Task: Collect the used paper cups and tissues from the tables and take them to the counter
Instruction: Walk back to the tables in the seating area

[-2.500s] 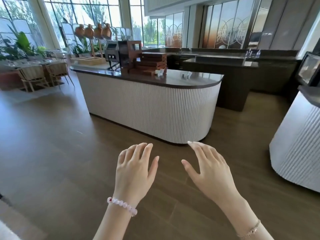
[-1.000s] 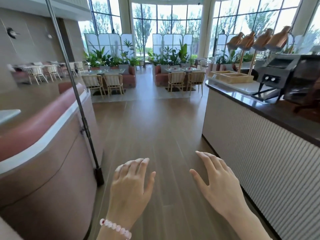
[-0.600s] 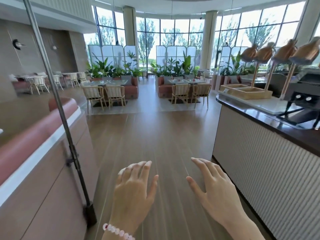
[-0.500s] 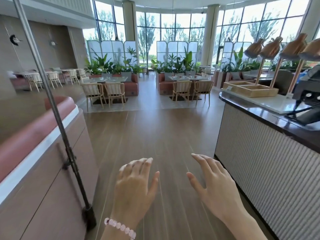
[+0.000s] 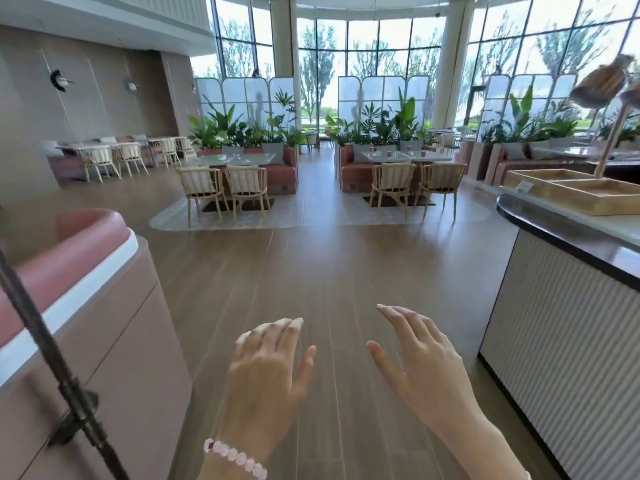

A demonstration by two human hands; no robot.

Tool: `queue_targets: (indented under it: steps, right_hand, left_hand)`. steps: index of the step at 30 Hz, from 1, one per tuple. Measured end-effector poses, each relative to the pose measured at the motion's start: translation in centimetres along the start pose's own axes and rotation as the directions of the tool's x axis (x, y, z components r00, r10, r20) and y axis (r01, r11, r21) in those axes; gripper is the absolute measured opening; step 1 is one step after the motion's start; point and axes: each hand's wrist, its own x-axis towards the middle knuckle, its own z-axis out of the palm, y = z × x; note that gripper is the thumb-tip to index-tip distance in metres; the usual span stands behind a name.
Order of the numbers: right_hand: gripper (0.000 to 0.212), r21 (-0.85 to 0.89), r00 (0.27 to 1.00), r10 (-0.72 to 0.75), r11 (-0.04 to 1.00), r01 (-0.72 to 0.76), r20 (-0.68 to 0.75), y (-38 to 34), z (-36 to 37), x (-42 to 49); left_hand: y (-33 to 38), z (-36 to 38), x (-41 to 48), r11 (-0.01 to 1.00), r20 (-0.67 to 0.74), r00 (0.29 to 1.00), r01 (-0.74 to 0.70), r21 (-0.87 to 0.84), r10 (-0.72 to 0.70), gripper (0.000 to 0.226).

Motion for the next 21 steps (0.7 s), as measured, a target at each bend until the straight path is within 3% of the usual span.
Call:
queue_targets:
  steps: [21]
  right_hand:
    - [0.049, -0.002, 1.000, -0.024, 1.000, 0.024, -0.011, 10.3, 23.1, 41.7]
  left_hand:
    - [-15.1, 26.2, 38.7, 1.000, -0.030, 1.000, -0.005, -0.025, 0.005, 0.046]
